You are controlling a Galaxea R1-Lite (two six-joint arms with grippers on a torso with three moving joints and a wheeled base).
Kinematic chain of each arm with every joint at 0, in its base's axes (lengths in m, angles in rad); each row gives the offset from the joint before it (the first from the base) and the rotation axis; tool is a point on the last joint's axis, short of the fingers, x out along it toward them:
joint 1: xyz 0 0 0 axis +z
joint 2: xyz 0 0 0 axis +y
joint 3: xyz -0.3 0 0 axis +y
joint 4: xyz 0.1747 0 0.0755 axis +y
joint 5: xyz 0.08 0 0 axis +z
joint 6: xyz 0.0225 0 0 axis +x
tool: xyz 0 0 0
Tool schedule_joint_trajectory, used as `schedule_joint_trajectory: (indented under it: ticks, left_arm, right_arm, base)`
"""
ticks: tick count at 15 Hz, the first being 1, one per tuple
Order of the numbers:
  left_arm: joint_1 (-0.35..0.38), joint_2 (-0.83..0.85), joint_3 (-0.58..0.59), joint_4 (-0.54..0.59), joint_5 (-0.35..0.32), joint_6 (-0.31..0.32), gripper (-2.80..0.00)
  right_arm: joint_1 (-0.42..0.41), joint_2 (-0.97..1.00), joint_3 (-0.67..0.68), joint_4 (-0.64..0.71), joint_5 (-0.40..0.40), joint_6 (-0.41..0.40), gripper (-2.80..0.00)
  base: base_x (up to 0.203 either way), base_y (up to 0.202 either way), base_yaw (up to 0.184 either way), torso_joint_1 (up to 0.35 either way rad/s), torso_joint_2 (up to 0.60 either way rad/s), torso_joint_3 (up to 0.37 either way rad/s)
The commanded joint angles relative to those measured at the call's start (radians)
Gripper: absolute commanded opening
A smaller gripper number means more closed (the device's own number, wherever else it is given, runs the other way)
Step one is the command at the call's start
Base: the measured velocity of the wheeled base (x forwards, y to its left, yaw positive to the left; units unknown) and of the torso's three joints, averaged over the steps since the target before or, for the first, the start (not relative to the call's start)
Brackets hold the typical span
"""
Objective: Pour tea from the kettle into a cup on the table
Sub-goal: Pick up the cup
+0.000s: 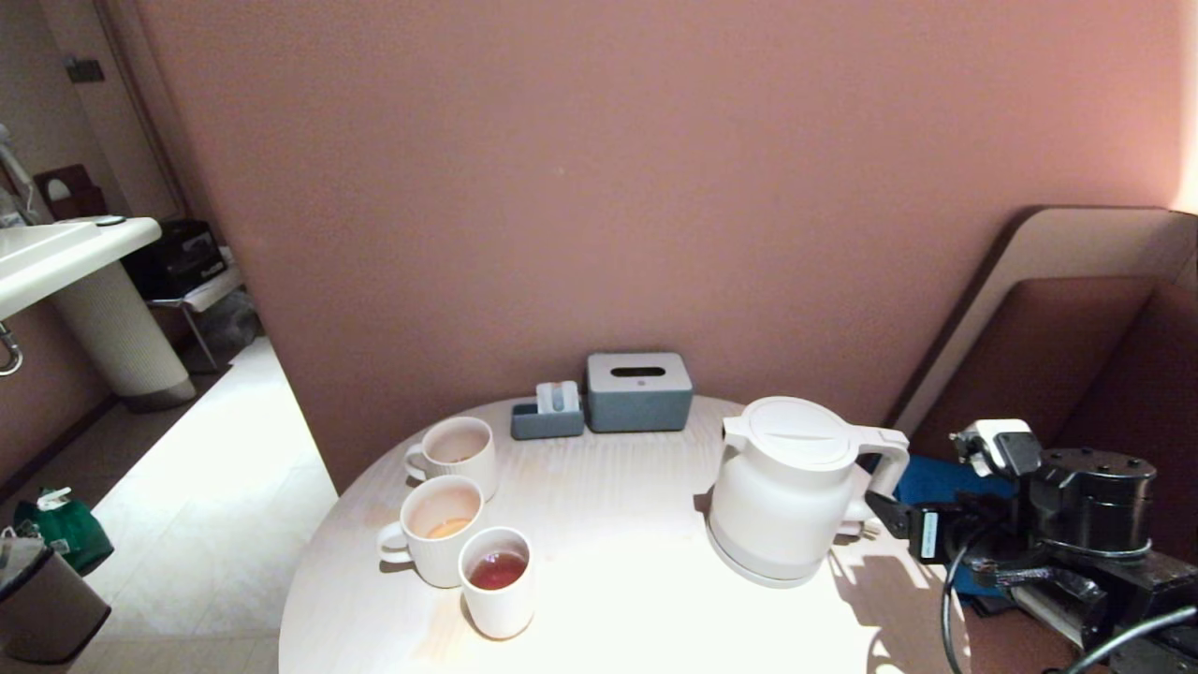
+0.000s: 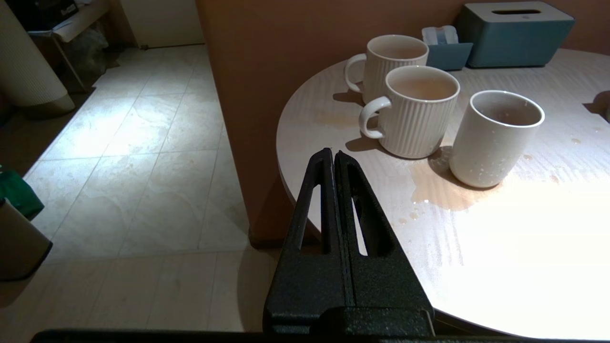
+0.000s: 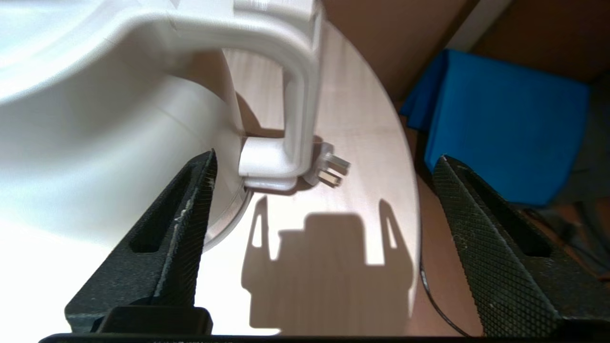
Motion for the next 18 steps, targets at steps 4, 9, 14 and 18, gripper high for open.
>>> schedule_joint_trajectory:
  ticks: [4,9,14,18]
  left_arm:
    - [0.000,0.001,0.000,0.000,-0.001,0.000,-2.80]
    - [0.001,0.001,0.000,0.000,0.000,0.000,-2.80]
    - [0.000,0.001,0.000,0.000,-0.001,0.000,-2.80]
    - [0.000,0.001,0.000,0.000,-0.001,0.000,-2.80]
  right_arm:
    - [0.000,-0.551,-0.054,0.495,-0.041,0.005,0.00]
    - [0.001,-1.005,-0.102,0.888,-0.378,-0.017,0.00]
    - [0.000,-1.319,-0.084,1.163,-0.529,-0.030,0.00]
    - [-0.101,-1.492,-0.072,1.190,-0.526,-0.133,0.00]
  base:
    - [0.000,0.000,0.000,0.000,0.00,0.000]
    - [0.000,0.000,0.000,0.000,0.00,0.000]
    - [0.000,0.000,0.000,0.000,0.00,0.000]
    - [0.000,0.000,0.000,0.000,0.00,0.000]
